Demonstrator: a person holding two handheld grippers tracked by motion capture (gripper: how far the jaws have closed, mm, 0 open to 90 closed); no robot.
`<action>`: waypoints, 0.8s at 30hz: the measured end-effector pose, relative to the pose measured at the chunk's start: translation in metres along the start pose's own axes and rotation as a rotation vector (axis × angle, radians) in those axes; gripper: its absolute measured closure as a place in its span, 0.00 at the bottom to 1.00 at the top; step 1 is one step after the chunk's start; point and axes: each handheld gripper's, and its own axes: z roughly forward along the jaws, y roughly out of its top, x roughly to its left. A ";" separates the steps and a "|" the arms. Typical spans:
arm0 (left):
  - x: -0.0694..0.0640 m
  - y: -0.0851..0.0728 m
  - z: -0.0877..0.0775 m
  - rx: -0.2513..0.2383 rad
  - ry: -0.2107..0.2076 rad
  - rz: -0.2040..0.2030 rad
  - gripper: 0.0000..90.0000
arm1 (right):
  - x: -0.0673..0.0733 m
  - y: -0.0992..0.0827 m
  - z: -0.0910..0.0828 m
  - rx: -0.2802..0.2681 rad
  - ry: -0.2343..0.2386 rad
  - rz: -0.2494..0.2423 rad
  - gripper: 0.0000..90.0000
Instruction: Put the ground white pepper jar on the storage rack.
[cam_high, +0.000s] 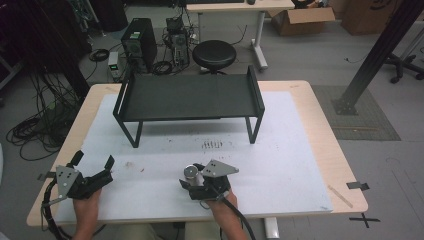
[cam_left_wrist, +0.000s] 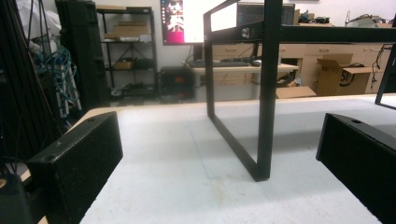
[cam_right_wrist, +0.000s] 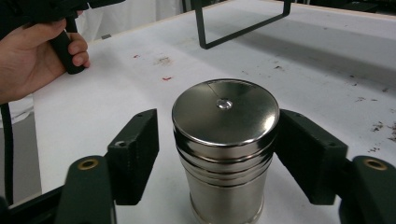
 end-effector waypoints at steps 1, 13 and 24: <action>0.000 0.000 0.000 0.000 0.000 0.000 0.01 | 0.000 0.000 0.000 0.000 0.000 0.000 0.35; 0.000 0.000 0.000 0.000 0.000 0.000 0.01 | 0.000 0.000 -0.001 -0.006 0.001 0.000 0.48; 0.000 0.000 0.000 0.000 0.000 0.000 0.01 | 0.000 0.001 -0.004 -0.009 -0.019 -0.016 0.54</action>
